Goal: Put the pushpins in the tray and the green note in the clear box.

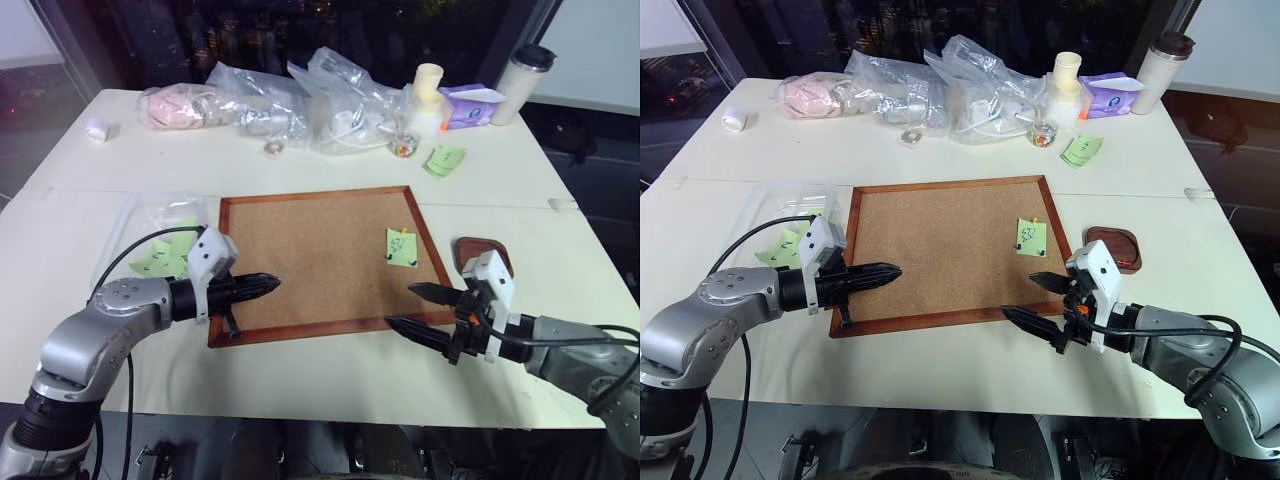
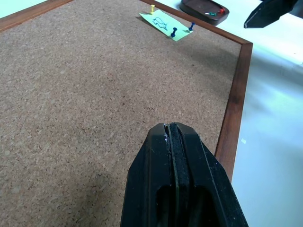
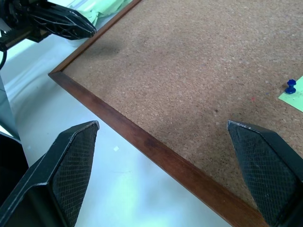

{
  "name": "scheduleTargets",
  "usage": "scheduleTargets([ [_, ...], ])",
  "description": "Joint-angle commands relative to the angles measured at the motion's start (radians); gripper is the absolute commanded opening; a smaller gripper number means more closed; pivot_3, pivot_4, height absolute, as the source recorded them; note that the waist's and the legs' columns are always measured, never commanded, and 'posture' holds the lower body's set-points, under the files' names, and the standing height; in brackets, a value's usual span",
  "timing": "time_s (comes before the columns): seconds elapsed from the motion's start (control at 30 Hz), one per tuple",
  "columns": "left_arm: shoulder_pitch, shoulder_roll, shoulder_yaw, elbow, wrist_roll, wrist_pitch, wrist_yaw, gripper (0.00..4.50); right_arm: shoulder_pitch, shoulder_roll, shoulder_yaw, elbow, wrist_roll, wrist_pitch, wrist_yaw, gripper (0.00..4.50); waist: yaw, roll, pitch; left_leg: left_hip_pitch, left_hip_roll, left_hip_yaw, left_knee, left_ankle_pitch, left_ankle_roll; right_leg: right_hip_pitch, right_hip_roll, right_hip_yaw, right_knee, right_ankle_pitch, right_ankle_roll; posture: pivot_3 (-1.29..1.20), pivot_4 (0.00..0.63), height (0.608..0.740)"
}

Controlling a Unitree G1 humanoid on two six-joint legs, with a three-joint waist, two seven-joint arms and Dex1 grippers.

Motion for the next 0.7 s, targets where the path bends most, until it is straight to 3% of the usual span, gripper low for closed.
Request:
scheduleTargets([
  [0.03, -0.014, 0.014, 0.011, -0.006, 0.004, -0.018, -0.013, 0.04, -0.005, 0.002, -0.004, -0.026, -0.001, -0.020, -0.004, 4.50, 0.000, 0.000, 0.000, 0.000, 0.000, 0.000, 0.000, 0.000, 0.000, 0.000, 0.000, 0.000, 0.000, 0.000, 0.000, 0.00, 0.150, 0.735],
  [0.7, -0.072, 0.021, -0.015, 0.073, 0.037, -0.045, -0.071, 0.04, 0.019, 0.010, 0.012, -0.048, -0.027, -0.019, -0.034, 4.50, -0.001, 0.000, 0.000, 0.000, 0.000, 0.000, 0.000, 0.000, 0.000, 0.000, 0.000, 0.000, 0.000, 0.000, 0.000, 0.00, 0.150, 0.735],
])
